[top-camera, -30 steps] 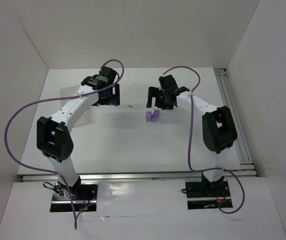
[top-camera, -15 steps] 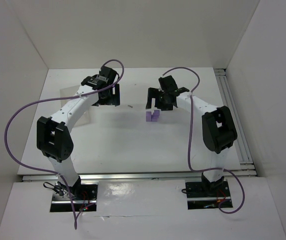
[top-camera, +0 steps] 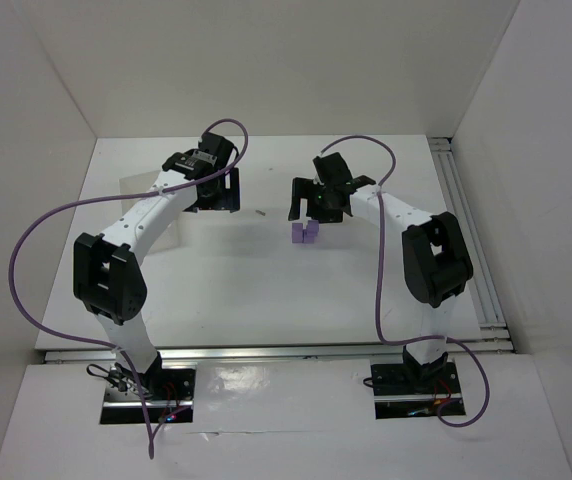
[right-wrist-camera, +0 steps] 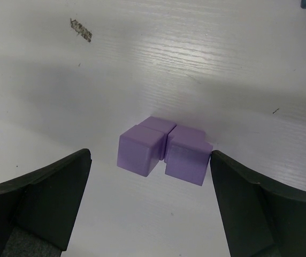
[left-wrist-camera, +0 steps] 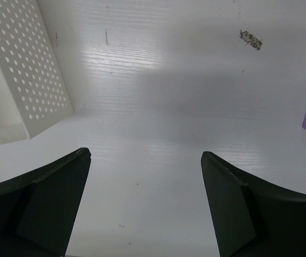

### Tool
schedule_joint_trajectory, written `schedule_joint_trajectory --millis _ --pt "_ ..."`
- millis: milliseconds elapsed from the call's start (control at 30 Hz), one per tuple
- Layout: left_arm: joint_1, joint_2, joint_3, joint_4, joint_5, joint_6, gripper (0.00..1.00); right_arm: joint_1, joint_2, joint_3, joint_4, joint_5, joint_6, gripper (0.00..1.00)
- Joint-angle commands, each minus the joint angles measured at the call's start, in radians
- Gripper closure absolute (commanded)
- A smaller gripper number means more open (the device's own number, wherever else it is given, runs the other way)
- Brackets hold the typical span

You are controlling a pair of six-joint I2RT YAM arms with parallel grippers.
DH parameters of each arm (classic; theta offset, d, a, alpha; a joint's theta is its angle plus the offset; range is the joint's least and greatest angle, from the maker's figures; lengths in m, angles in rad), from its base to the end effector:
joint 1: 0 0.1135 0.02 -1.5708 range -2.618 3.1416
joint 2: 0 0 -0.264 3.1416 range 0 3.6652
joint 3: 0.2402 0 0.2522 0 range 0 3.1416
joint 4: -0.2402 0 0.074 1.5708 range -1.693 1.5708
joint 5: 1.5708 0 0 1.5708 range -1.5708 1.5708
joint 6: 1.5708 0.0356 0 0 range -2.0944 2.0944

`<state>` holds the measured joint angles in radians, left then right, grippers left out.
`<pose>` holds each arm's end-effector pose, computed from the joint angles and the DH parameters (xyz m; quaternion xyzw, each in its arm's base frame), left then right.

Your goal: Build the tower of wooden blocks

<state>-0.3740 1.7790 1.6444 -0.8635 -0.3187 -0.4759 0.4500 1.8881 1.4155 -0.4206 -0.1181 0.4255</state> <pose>0.3613 -0.1298 0.3078 -0.0930 0.9436 0.0237 0.3168 0.3731 0.1849 0.2210 -0.0311 0.9412 0.1910 0.2769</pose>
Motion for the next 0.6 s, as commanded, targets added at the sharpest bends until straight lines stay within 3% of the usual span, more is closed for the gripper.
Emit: schedule_joint_trajectory --millis 0,567 --pt "0.001 -0.009 0.009 0.003 -0.017 -0.010 0.03 0.018 0.003 0.017 0.008 -0.009 0.002 0.01" --pt "0.001 -0.018 0.000 0.003 -0.017 -0.010 0.03 0.036 0.012 0.036 -0.020 0.032 -0.007 0.01"
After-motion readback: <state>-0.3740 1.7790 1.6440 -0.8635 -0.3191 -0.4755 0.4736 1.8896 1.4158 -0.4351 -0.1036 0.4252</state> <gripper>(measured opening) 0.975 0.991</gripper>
